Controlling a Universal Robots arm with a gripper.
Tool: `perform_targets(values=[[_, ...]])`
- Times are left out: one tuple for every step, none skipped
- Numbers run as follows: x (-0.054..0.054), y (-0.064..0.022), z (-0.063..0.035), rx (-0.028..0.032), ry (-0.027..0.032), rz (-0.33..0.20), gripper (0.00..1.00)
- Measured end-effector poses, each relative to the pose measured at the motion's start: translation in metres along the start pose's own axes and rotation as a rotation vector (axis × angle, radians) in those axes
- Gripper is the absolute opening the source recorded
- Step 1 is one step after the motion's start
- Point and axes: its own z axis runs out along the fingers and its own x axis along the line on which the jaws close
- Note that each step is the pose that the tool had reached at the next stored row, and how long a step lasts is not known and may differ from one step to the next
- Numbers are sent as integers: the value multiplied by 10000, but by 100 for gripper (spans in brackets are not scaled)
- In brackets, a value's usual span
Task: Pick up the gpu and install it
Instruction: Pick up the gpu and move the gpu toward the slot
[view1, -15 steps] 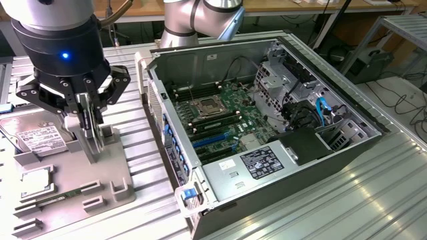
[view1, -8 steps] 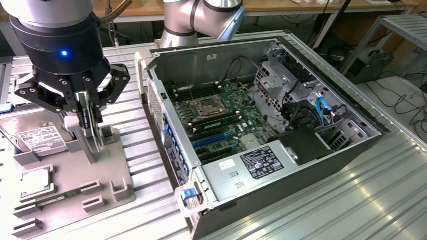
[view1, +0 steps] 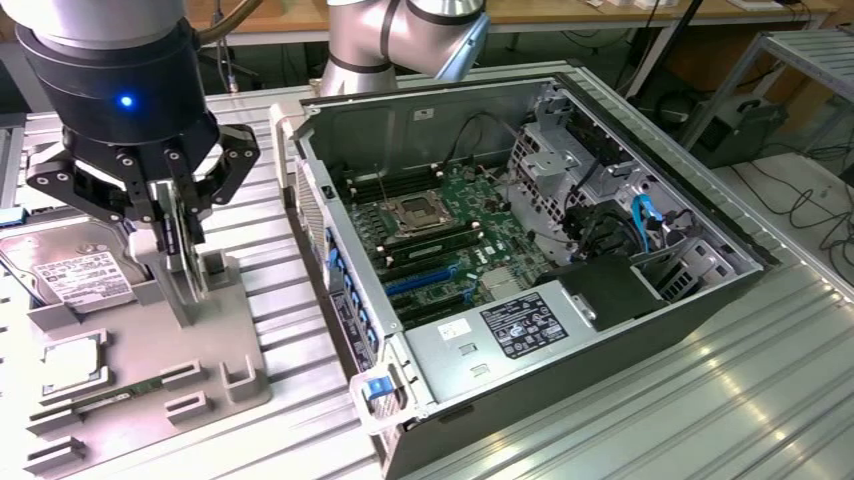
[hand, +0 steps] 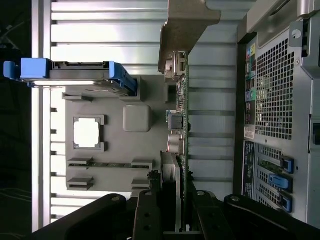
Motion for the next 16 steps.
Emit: perform_targets(values=[[0, 0, -6, -1, 4, 0, 28], [0, 1, -15, -1, 10, 1, 28], [1, 1, -23, 0, 16, 1, 28], [1, 2, -37, -1, 22, 1, 28], [2, 2, -44, -2, 24, 1, 28], [2, 2, -52, -1, 27, 1, 28], [2, 3, -60, -1, 30, 1, 28], [3, 3, -68, -2, 33, 1, 28], [3, 3, -75, -2, 36, 2, 28], [3, 4, -83, -1, 41, 2, 28], [3, 4, -91, -1, 45, 2, 28], [4, 5, -99, -2, 49, 2, 28], [4, 5, -108, -2, 54, 3, 28], [4, 6, -116, -2, 58, 3, 28], [5, 6, -126, -2, 63, 3, 28], [5, 6, -134, -2, 68, 3, 28]])
